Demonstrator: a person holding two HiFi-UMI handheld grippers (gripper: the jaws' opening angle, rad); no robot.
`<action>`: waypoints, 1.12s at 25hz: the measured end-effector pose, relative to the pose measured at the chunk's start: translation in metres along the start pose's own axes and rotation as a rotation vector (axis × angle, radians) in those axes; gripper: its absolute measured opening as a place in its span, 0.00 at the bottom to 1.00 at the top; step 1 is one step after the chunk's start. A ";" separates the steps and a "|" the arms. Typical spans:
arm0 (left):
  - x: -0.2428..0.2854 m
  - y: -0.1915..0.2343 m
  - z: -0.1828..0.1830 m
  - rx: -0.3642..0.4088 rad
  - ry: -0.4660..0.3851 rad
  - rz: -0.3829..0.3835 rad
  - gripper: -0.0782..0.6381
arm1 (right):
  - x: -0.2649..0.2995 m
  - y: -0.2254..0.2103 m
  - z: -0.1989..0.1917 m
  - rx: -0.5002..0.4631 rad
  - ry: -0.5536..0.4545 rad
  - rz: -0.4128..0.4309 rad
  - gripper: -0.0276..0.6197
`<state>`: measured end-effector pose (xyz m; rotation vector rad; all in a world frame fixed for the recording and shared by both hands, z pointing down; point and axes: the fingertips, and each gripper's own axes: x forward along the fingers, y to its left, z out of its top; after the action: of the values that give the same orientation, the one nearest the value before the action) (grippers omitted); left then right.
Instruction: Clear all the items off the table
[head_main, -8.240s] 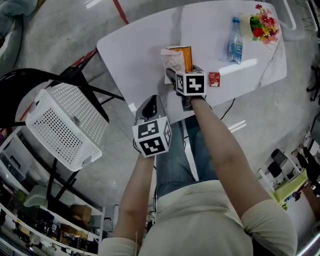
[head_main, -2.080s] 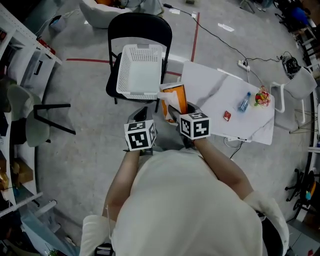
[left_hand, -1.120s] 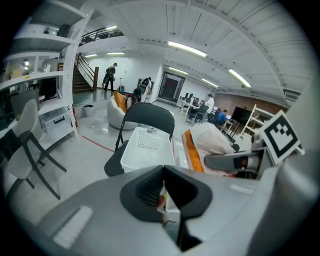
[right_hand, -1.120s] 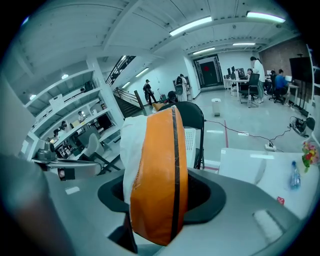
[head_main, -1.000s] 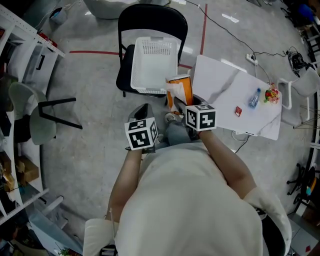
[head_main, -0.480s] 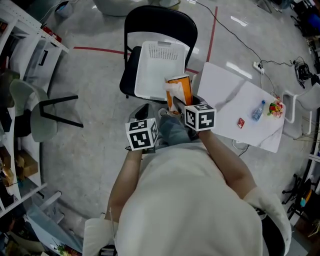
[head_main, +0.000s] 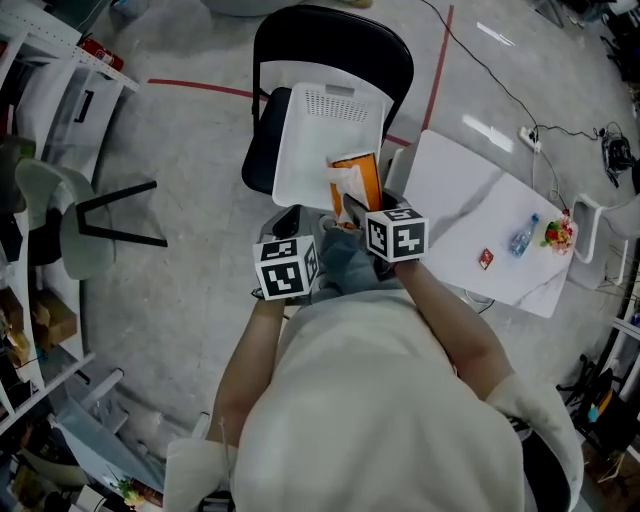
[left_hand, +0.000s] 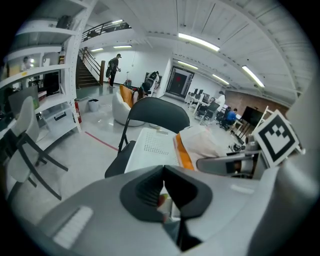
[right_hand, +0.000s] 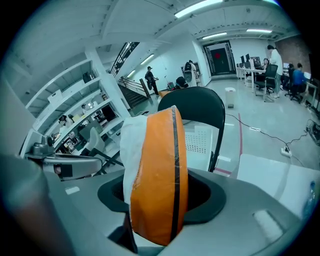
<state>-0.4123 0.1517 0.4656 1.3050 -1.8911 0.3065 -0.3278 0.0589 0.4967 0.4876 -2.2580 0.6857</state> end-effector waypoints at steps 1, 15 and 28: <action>0.004 0.001 0.002 0.000 0.006 0.001 0.12 | 0.004 -0.002 0.001 0.002 0.007 0.001 0.42; 0.061 0.008 0.011 -0.005 0.091 0.009 0.12 | 0.059 -0.034 0.000 0.077 0.086 -0.010 0.43; 0.094 0.009 0.003 -0.018 0.152 0.011 0.12 | 0.095 -0.051 -0.017 0.149 0.143 -0.029 0.43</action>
<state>-0.4353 0.0903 0.5337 1.2243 -1.7697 0.3826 -0.3560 0.0161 0.5929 0.5248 -2.0721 0.8516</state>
